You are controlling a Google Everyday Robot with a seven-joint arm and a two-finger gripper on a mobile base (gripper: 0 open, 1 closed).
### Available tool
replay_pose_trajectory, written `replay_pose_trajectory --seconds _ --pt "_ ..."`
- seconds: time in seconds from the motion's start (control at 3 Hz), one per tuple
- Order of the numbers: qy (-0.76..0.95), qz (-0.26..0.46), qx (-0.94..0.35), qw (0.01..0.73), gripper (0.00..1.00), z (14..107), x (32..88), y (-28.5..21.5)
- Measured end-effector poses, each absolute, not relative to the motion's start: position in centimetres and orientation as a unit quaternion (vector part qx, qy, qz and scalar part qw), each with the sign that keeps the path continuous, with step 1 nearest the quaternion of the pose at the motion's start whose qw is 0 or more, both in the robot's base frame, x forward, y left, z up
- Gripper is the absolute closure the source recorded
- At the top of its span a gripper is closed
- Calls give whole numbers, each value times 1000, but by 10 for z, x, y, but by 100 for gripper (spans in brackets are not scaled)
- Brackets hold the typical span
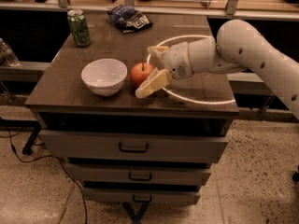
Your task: Move apple near white bowl
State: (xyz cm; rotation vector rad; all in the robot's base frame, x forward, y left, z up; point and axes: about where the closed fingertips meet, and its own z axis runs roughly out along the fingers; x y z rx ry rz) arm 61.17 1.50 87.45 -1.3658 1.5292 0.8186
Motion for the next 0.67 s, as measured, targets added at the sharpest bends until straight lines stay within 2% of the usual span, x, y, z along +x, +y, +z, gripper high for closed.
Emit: replay_pose_trajectory --seconds 0.67 --pt "634 205 -524 531 0 971 641 -89"
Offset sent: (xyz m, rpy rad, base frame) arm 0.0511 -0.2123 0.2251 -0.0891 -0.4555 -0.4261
